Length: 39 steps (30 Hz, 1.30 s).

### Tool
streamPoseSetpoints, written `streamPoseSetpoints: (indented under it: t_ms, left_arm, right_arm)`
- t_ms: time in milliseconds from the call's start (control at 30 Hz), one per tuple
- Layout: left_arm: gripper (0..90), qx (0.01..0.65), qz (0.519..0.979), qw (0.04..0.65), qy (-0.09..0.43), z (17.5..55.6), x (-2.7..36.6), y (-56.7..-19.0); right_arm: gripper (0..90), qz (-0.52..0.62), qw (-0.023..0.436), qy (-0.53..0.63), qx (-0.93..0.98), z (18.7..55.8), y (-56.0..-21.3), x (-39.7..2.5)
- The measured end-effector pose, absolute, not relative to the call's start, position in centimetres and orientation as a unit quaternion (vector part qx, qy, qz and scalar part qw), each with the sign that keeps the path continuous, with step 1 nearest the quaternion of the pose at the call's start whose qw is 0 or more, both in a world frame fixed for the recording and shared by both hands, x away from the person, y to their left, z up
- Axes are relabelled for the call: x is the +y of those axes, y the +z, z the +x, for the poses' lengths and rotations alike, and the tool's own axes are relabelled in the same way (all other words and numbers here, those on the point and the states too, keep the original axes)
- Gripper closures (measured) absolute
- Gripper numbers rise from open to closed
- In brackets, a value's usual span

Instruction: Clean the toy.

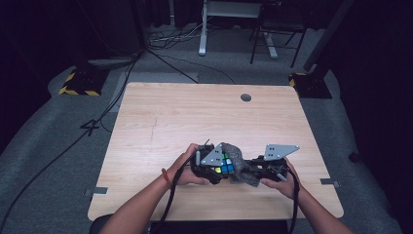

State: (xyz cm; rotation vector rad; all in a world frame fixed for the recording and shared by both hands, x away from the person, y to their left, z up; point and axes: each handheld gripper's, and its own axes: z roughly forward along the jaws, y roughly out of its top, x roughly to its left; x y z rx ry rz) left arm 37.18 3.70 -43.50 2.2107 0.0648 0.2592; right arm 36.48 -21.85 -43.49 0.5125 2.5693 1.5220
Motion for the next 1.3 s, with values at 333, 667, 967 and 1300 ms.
streamPoseSetpoints:
  t_ms: [333,667,967,1300]
  left_arm:
    - [33.4,0.026,0.885,0.451,0.113,37.2,4.2,-42.9]
    - [33.4,0.023,0.888,0.448,0.099,37.3,3.8,-43.6]
    - [32.8,0.020,0.895,0.436,0.094,37.4,3.5,-43.9]
    - [32.6,0.017,0.904,0.413,0.107,37.3,2.8,-44.5]
  right_arm:
    - [77.6,0.177,0.057,0.462,0.867,36.6,-44.5,-21.3]
    - [77.6,0.146,0.072,0.513,0.843,35.7,-42.4,-21.3]
    - [77.8,0.139,0.077,0.521,0.839,35.5,-41.9,-21.1]
    - [77.7,0.143,0.077,0.531,0.832,35.6,-41.6,-20.9]
